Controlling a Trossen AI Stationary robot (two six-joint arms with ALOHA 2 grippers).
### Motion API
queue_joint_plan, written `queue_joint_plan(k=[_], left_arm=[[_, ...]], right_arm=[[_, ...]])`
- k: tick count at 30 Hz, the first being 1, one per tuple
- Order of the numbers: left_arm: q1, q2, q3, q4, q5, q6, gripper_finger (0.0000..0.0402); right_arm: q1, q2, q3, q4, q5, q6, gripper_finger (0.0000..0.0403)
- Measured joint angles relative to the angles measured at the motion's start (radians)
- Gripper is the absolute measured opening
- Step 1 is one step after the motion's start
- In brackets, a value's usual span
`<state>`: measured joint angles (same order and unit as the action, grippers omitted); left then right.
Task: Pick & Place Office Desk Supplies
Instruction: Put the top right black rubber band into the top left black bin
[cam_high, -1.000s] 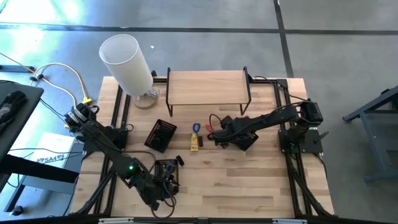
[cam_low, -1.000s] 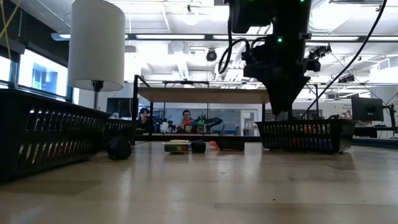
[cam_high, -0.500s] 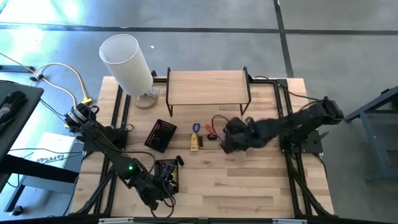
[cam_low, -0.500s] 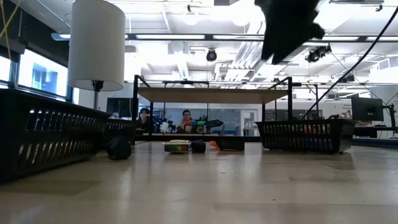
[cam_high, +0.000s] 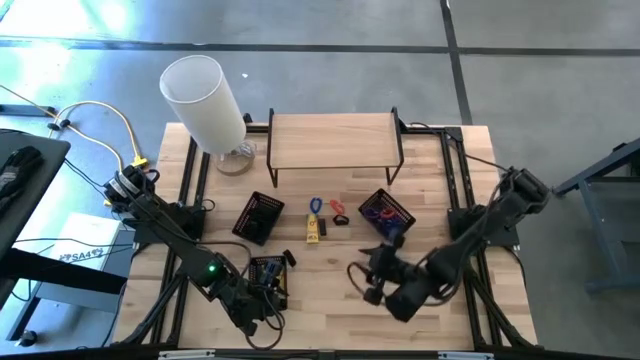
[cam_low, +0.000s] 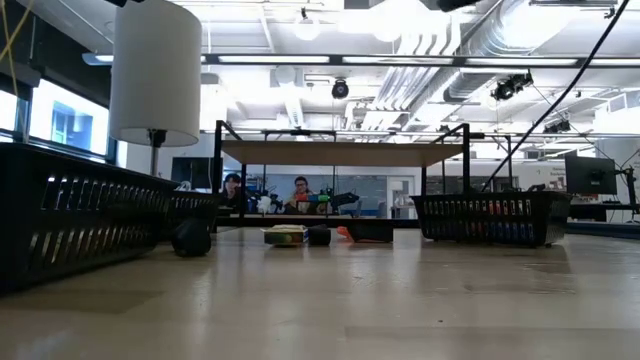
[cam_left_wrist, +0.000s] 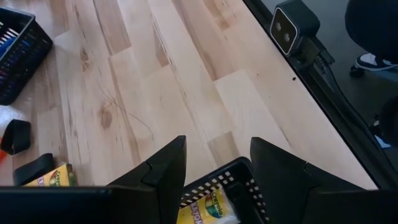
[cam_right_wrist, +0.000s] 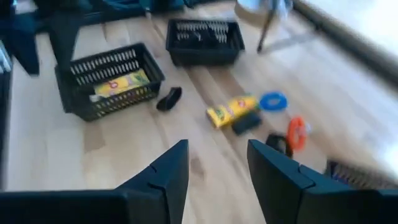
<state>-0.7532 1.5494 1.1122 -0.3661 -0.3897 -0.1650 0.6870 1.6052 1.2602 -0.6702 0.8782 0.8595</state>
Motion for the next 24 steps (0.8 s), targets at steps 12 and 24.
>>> queue_joint_plan(k=[12, 24], left_arm=[[-0.002, 0.000, 0.000, 0.004, 0.001, -0.036, 0.0172], [-0.002, 0.000, -0.001, 0.001, 0.040, -0.038, 0.0172]], right_arm=[[-0.179, 0.212, -0.002, 0.100, -0.134, -0.189, 0.0151], [-0.516, 0.222, -0.001, 0.187, -0.585, -0.297, 0.0151]])
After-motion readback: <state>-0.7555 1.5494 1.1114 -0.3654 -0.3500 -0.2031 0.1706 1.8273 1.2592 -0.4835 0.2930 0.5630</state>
